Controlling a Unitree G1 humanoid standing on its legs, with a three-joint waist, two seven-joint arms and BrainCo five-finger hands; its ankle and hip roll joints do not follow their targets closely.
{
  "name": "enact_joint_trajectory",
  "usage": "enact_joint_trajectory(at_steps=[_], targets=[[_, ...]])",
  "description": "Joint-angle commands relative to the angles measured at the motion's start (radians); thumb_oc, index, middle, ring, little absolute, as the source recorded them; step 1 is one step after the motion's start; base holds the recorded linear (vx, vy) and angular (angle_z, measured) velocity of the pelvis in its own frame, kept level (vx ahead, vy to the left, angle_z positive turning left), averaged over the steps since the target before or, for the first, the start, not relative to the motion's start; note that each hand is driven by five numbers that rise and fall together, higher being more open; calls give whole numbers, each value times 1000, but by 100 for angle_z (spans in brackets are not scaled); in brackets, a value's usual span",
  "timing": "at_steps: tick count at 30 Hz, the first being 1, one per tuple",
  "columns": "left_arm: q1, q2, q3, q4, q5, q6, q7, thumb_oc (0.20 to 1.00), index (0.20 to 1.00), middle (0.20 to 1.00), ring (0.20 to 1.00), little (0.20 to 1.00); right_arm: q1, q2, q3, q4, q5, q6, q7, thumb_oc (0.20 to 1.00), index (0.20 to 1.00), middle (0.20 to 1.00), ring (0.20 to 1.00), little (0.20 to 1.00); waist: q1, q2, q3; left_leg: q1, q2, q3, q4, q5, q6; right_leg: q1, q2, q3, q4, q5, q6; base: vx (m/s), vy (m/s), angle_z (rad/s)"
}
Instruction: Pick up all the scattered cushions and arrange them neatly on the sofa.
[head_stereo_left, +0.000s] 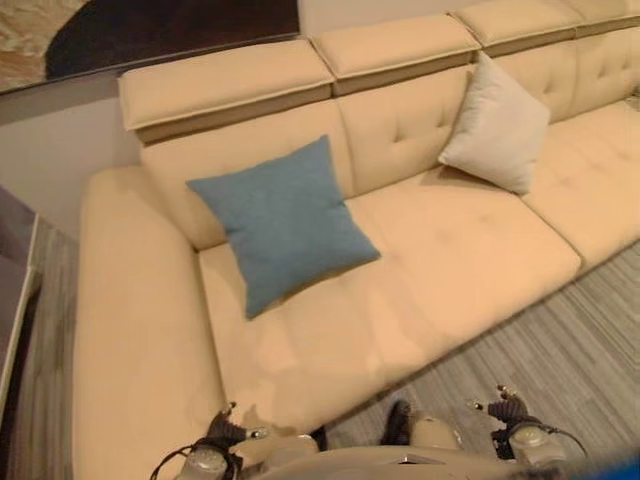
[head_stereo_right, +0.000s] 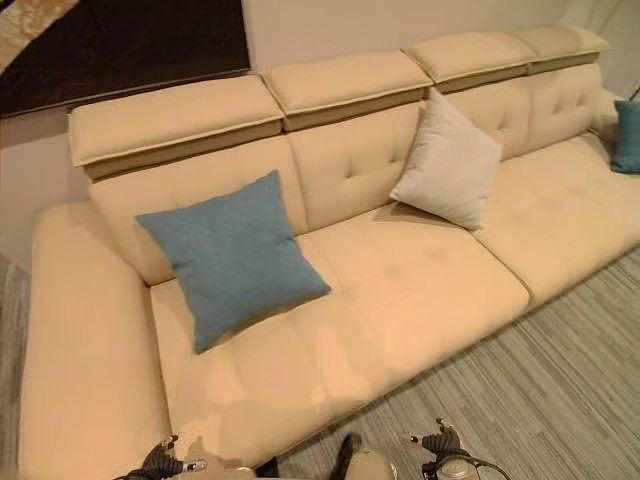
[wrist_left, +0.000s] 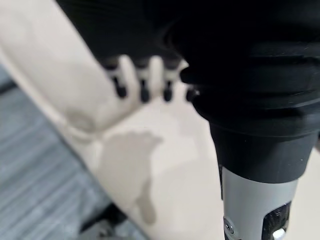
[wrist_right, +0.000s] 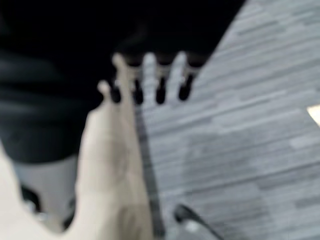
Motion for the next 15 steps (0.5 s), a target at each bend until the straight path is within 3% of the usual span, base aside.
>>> enact_joint_trajectory(at_steps=[1,5,6,9,10,11,12,15], targets=[[-45,10,42,14,10,-9,0,1000,1000,1000,1000,1000,-56,-32,30,1,12,-17,-22,1000,1000,1000,1000,1000,55,-4,10,-35,-52,-45,29,-38,-33,162,-10,-56,-82,-2,145,-203,-170,-95],[-54,2,34,10,7,-12,6,1000,1000,1000,1000,1000,-64,-34,40,-13,18,-20,-28,1000,1000,1000,1000,1000,53,-11,7,-54,-39,-31,48,-30,-51,188,12,-26,-180,1,146,-72,-143,-120],[-73,-5,24,4,-1,-11,11,1000,1000,1000,1000,1000,-69,-38,42,-15,27,-20,-33,1000,1000,1000,1000,1000,42,-12,16,-84,-29,-40,78,-15,-69,199,32,5,-234,8,140,-98,-170,-17],[-97,-12,10,-9,-13,-11,13,1000,1000,1000,1000,1000,-71,-44,45,-17,38,-21,-38,1000,1000,1000,1000,1000,35,-12,29,-122,-22,-65,117,-2,-85,197,37,17,-255,15,129,-166,-107,9],[-115,-16,-1,-19,-22,-11,16,1000,1000,1000,1000,1000,-75,-47,45,-15,42,-18,-44,1000,1000,1000,1000,1000,33,-11,42,-132,-28,-100,129,-1,-94,193,40,32,-255,20,123,-185,-36,-1],[-129,-26,-19,-34,-33,-11,16,1000,1000,1000,1000,1000,-73,-48,46,-4,41,-14,-49,1000,1000,1000,1000,1000,31,-9,53,-140,-57,-179,161,-17,-100,181,42,45,-245,29,116,-185,-36,1],[-129,-25,-19,-34,-33,-11,16,1000,1000,1000,1000,1000,-73,-48,46,-4,41,-14,-49,1000,1000,1000,1000,1000,30,-9,53,-140,-57,-180,161,-17,-100,180,41,45,-245,29,116,-171,-5,-22],[-144,-34,-34,-64,-43,-13,8,1000,1000,1000,1000,1000,-67,-61,34,5,45,-12,-49,1000,1000,1000,1000,1000,22,-2,55,-65,-84,-299,226,-70,-96,147,34,106,-224,58,112,-161,86,-42]])
